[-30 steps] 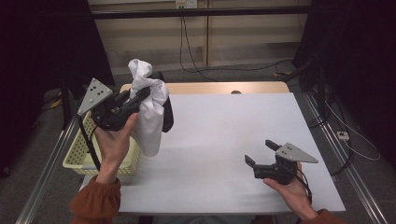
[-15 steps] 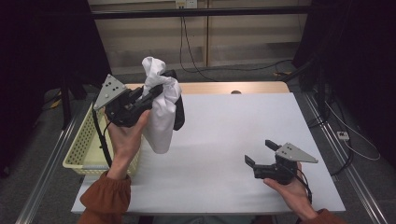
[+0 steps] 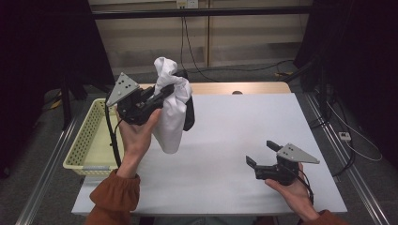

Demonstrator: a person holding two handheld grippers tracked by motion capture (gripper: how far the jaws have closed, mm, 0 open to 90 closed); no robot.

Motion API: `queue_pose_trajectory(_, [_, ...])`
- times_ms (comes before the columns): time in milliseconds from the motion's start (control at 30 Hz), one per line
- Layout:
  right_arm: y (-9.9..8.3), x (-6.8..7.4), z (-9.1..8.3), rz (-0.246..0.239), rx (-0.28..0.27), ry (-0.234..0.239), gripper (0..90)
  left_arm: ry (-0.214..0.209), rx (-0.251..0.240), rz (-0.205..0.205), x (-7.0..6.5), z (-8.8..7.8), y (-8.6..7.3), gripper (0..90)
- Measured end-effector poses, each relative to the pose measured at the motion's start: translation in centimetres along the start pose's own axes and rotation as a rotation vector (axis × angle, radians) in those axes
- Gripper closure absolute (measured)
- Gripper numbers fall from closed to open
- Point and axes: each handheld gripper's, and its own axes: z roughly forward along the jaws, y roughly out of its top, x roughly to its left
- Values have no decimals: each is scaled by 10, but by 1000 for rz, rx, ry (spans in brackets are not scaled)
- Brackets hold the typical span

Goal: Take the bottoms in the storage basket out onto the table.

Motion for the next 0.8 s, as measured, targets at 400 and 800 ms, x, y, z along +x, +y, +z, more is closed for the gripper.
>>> queue_pose_trajectory(400, [0,0,0,0,1,-4,49,-27,11,-10,0,18,1,743])
queue_pose_trajectory(800, [0,1,0,-1,2,1,49,-35,52,-10,-5,28,-20,743])
